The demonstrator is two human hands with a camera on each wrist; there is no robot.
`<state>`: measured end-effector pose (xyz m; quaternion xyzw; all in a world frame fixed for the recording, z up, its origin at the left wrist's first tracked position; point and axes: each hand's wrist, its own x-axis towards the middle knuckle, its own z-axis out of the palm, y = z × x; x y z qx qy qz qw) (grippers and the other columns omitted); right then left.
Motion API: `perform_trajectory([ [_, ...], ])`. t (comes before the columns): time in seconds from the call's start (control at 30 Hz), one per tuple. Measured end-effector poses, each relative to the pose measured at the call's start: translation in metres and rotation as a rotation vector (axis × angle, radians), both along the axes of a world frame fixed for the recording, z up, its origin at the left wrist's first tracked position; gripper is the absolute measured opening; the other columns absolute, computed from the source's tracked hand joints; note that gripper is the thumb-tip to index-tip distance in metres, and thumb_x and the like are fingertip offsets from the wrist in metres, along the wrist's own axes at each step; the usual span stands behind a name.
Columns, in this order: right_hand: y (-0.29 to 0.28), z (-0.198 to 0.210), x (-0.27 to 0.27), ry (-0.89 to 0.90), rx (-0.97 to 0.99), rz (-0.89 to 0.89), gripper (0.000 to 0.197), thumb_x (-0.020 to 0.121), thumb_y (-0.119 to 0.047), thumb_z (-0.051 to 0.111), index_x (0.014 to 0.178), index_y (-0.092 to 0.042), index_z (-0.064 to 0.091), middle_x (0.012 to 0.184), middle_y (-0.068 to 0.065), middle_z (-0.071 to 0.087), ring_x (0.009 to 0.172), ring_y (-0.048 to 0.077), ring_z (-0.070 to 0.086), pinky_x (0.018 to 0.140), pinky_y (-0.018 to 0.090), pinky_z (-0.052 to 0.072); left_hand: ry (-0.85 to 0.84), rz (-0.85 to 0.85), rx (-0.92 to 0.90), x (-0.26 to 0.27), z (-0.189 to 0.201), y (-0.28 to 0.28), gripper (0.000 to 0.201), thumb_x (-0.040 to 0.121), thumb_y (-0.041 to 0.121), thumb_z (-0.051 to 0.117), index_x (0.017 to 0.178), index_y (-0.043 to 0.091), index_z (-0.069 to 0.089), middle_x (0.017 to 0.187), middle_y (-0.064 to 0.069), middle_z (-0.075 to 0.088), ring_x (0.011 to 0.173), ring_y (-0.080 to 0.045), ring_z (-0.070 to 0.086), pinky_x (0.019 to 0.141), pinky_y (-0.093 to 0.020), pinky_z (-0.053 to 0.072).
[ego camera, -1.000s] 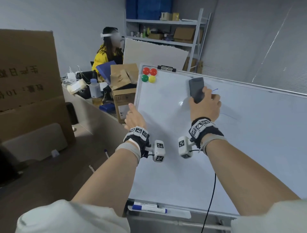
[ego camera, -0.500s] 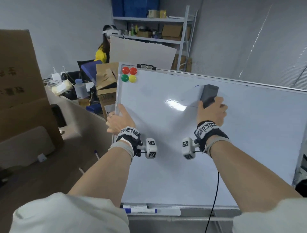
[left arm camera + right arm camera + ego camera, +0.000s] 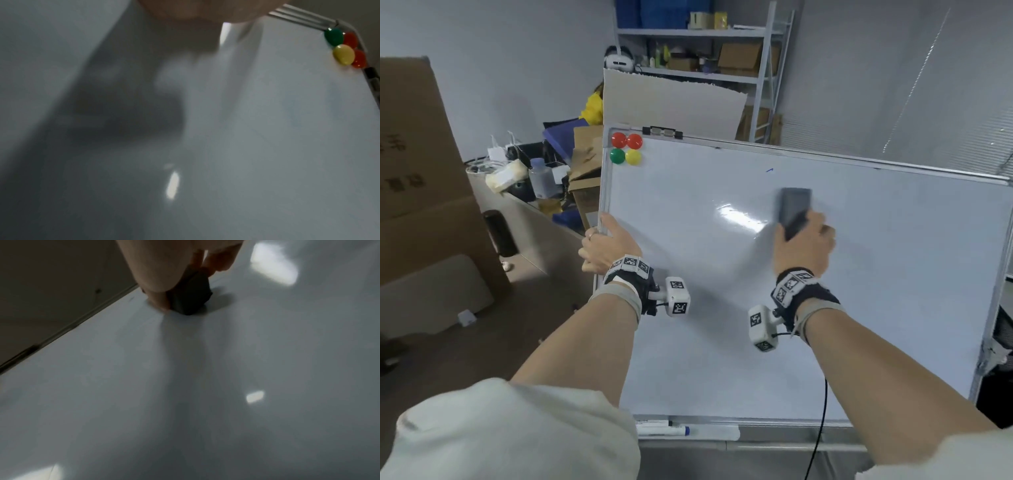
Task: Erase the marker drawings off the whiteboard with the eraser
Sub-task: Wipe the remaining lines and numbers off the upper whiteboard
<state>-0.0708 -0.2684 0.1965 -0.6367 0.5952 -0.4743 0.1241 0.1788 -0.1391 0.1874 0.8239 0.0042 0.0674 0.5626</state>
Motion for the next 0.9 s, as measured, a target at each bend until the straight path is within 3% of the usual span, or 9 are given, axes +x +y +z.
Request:
perform_trajectory([
  [0.07, -0.001, -0.003, -0.002, -0.083, 0.063, -0.081, 0.052, 0.084, -0.041, 0.064, 0.125, -0.019, 0.040, 0.125, 0.016, 0.046, 0.113, 0.037, 0.046, 0.075, 0.048, 0.054, -0.006, 0.023, -0.001, -0.002, -0.002, -0.003, 0.063, 0.095, 0.054, 0.029, 0.123, 0.009, 0.063, 0.125, -0.012, 0.064, 0.117, -0.032, 0.050, 0.102, -0.048, 0.028],
  [0.13, 0.007, -0.003, 0.010, -0.075, 0.009, 0.033, 0.051, 0.083, -0.042, 0.066, 0.122, -0.021, 0.042, 0.123, 0.012, 0.047, 0.112, 0.034, 0.047, 0.075, 0.045, 0.053, -0.008, 0.053, -0.001, -0.002, -0.005, -0.005, 0.060, 0.094, 0.054, 0.032, 0.119, 0.010, 0.064, 0.122, -0.011, 0.064, 0.116, -0.031, 0.050, 0.102, -0.048, 0.029],
  [0.23, 0.012, -0.004, 0.016, 0.180, -0.126, 0.237, 0.053, 0.083, -0.049, 0.065, 0.126, -0.027, 0.043, 0.120, 0.007, 0.047, 0.108, 0.027, 0.044, 0.072, 0.038, 0.048, -0.017, 0.089, 0.007, 0.003, -0.010, -0.007, 0.061, 0.094, 0.055, 0.031, 0.116, 0.009, 0.064, 0.119, -0.012, 0.064, 0.116, -0.032, 0.050, 0.102, -0.049, 0.029],
  [0.4, -0.011, -0.012, -0.014, -0.156, 0.097, -0.124, 0.055, 0.089, -0.045, 0.058, 0.129, -0.012, 0.039, 0.123, 0.016, 0.046, 0.112, 0.037, 0.047, 0.077, 0.048, 0.053, -0.015, 0.082, 0.000, -0.002, -0.009, -0.008, 0.062, 0.093, 0.054, 0.031, 0.117, 0.008, 0.064, 0.120, -0.013, 0.064, 0.116, -0.032, 0.050, 0.103, -0.049, 0.029],
  [0.5, -0.008, -0.009, -0.008, -0.175, 0.134, -0.186, 0.054, 0.090, -0.041, 0.059, 0.128, -0.009, 0.039, 0.123, 0.018, 0.044, 0.111, 0.037, 0.046, 0.077, 0.049, 0.054, -0.018, 0.085, -0.020, -0.004, -0.009, -0.007, 0.062, 0.093, 0.055, 0.031, 0.116, 0.009, 0.066, 0.120, -0.012, 0.065, 0.115, -0.031, 0.050, 0.103, -0.048, 0.029],
  [0.6, 0.010, -0.002, 0.018, -0.116, 0.025, 0.167, 0.054, 0.084, -0.045, 0.064, 0.126, -0.018, 0.043, 0.123, 0.010, 0.045, 0.109, 0.032, 0.050, 0.078, 0.040, 0.050, -0.018, 0.094, -0.032, 0.001, -0.008, -0.003, 0.061, 0.092, 0.055, 0.032, 0.115, 0.009, 0.066, 0.119, -0.012, 0.065, 0.115, -0.031, 0.050, 0.102, -0.048, 0.028],
  [0.7, 0.026, 0.008, 0.043, 0.304, -0.174, 0.451, 0.054, 0.083, -0.045, 0.066, 0.128, -0.025, 0.045, 0.122, 0.007, 0.046, 0.109, 0.027, 0.046, 0.081, 0.038, 0.048, -0.021, 0.100, -0.040, 0.004, -0.008, 0.000, 0.062, 0.093, 0.055, 0.032, 0.117, 0.009, 0.065, 0.121, -0.012, 0.065, 0.116, -0.032, 0.050, 0.102, -0.048, 0.027],
  [0.77, 0.022, 0.011, 0.044, 0.331, -0.223, 0.378, 0.052, 0.083, -0.043, 0.065, 0.126, -0.022, 0.047, 0.119, 0.011, 0.049, 0.106, 0.031, 0.048, 0.081, 0.040, 0.048, -0.018, 0.100, -0.044, 0.004, -0.008, 0.001, 0.062, 0.093, 0.055, 0.032, 0.118, 0.009, 0.065, 0.122, -0.011, 0.065, 0.116, -0.031, 0.050, 0.103, -0.047, 0.028],
  [0.9, -0.004, 0.008, 0.011, -0.068, 0.021, -0.025, 0.052, 0.087, -0.044, 0.060, 0.125, -0.014, 0.042, 0.121, 0.018, 0.048, 0.108, 0.039, 0.051, 0.080, 0.047, 0.052, -0.011, 0.071, -0.020, 0.000, -0.007, -0.001, 0.063, 0.094, 0.055, 0.031, 0.120, 0.009, 0.064, 0.122, -0.011, 0.065, 0.116, -0.030, 0.050, 0.102, -0.047, 0.028],
])
